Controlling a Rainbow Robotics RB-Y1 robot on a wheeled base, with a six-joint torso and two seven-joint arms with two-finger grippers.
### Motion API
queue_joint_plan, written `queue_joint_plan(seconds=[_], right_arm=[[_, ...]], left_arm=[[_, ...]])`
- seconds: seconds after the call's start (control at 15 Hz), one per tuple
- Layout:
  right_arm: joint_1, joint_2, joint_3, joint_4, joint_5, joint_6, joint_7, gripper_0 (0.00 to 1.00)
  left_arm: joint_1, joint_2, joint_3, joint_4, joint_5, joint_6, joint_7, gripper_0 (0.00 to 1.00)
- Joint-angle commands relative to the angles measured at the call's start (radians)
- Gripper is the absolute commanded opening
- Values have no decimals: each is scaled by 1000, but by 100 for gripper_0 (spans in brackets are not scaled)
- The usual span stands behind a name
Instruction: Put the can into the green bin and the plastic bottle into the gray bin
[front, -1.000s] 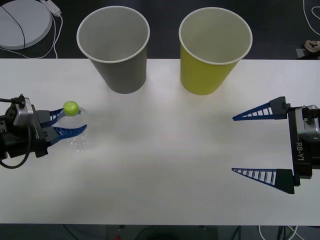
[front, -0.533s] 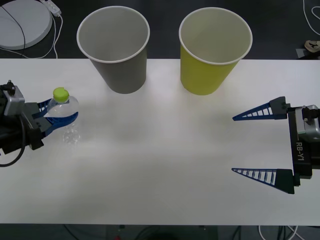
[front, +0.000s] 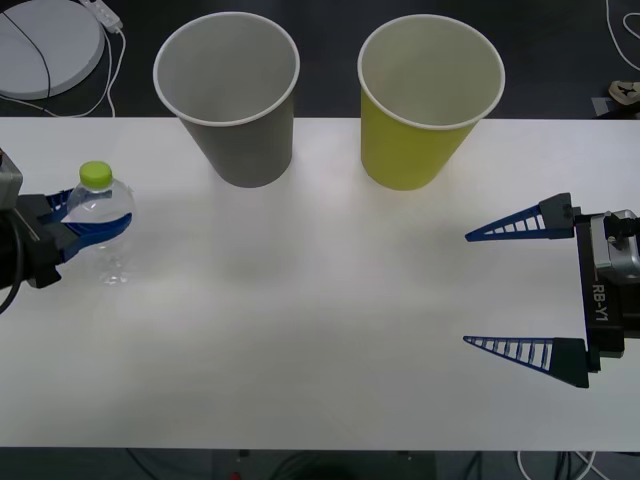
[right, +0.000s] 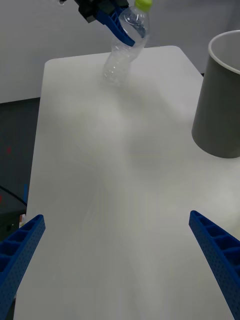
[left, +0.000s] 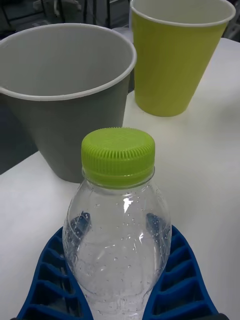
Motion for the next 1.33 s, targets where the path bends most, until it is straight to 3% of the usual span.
queue_joint_plan(seconds=[0.07,0.27,0.67,1.0,1.33], right_arm=[[0,0,0,0,0,0,0,100],[0,0,0,0,0,0,0,100],[0,0,0,0,0,0,0,100],[0,0,0,0,0,0,0,100],[0,0,0,0,0,0,0,100]], left_arm=[[0,49,20,0,2,-2,31,0],[-4,115,48,-6,-10,-20,109,0],[-72,225,149,-4,-30,-230,255,0],[-202,305,147,99,7,-397,270,0],[-339,339,131,203,10,-468,281,0]])
